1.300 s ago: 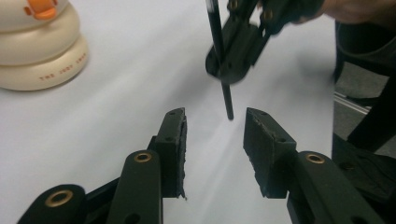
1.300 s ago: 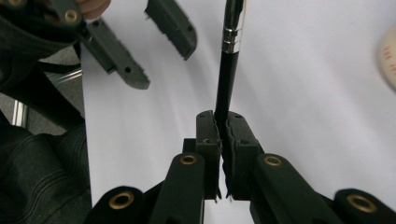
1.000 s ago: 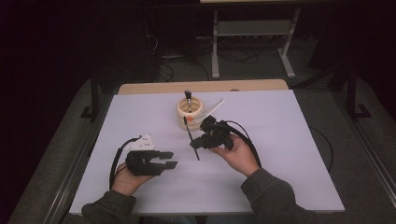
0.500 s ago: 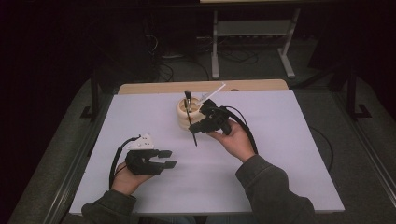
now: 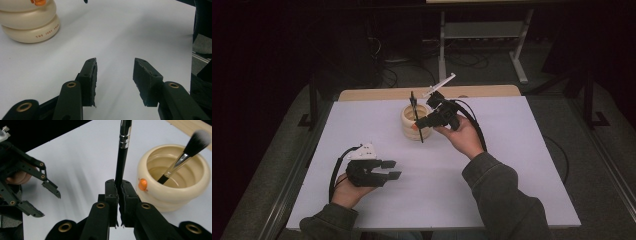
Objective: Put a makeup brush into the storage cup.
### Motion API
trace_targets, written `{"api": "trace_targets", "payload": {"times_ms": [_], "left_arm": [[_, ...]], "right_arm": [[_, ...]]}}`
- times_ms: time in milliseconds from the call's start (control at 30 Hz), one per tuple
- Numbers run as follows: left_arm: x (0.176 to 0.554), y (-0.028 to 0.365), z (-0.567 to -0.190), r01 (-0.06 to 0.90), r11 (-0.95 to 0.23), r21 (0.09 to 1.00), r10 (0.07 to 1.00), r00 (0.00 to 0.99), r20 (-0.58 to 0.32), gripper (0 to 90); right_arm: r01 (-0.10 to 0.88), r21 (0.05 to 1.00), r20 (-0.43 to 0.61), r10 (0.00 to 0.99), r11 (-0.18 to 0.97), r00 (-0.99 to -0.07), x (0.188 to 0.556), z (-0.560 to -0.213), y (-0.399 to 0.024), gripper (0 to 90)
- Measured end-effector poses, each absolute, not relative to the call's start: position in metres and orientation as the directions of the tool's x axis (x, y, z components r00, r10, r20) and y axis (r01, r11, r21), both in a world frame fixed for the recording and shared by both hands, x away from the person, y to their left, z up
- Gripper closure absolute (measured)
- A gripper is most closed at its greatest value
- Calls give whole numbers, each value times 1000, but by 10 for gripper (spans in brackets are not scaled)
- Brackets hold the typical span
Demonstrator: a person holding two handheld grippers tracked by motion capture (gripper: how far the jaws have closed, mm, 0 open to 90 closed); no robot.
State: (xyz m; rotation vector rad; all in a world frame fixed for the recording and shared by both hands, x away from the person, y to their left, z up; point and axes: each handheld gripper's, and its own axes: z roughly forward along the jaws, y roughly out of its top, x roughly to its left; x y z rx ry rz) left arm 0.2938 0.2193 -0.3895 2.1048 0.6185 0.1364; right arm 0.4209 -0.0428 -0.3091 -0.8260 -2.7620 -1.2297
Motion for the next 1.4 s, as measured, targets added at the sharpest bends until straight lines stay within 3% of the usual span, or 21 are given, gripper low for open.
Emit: {"api": "trace_targets", "payload": {"times_ms": [1400], "left_arm": [[294, 224, -388, 386, -444, 808, 484, 863, -147, 533]], "right_arm": [[534, 716, 213, 587, 450, -781, 488, -256, -44, 847]]}}
